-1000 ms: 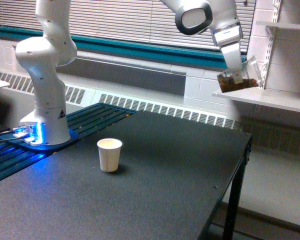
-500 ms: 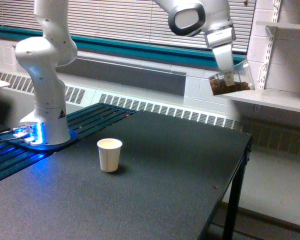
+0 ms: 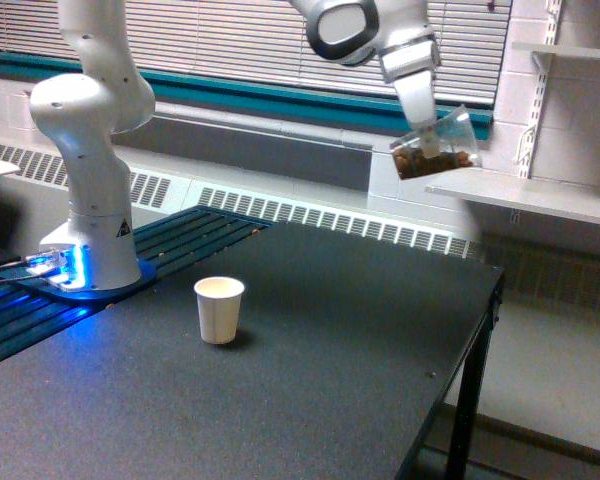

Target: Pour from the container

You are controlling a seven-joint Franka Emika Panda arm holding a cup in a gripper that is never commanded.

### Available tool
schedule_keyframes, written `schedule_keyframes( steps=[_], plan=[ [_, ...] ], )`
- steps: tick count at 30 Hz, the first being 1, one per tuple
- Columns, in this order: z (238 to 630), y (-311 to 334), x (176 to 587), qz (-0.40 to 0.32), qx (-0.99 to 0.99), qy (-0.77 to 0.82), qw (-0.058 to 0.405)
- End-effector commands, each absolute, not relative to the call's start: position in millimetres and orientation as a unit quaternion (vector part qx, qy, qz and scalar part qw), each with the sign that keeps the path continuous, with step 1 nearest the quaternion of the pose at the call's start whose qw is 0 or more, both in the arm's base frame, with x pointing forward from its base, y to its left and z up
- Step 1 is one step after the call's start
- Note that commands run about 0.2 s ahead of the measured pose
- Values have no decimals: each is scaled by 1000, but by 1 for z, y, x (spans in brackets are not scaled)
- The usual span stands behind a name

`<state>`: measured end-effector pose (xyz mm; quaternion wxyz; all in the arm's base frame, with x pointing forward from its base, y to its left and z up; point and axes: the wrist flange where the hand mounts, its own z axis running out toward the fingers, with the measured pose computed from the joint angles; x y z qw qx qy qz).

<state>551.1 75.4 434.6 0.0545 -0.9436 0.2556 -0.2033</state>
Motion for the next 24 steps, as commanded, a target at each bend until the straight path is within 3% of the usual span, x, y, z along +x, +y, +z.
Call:
schedule_keyframes(
  steps=[1, 24],
  plan=[
    [441, 63, 527, -212, -942, 256, 44],
    [450, 34, 443, -218, -935, 281, 0]
  ],
)
